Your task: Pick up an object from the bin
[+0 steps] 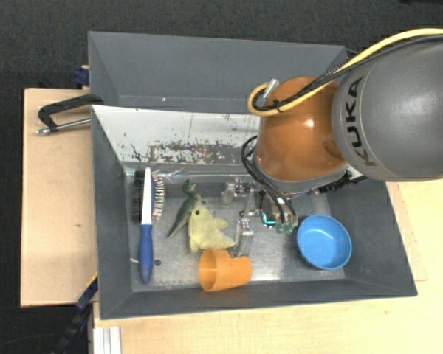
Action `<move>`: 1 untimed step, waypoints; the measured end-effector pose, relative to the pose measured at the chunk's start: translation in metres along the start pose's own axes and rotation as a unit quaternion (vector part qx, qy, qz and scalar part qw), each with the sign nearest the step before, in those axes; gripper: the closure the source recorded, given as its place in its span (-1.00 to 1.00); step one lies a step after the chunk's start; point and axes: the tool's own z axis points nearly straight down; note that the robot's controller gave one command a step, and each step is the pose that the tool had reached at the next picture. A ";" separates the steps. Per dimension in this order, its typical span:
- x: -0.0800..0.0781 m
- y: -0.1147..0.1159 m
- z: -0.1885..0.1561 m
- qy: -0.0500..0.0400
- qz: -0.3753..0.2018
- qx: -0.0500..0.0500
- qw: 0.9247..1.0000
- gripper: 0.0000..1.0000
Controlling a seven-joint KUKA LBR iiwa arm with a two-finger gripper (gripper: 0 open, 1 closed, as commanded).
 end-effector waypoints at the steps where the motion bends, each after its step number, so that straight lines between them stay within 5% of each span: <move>1: -0.018 0.012 0.073 -0.018 -0.022 -0.001 1.000 -1.00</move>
Offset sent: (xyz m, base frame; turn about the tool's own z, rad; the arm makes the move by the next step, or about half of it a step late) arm 0.0088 0.0140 -0.0983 -0.0477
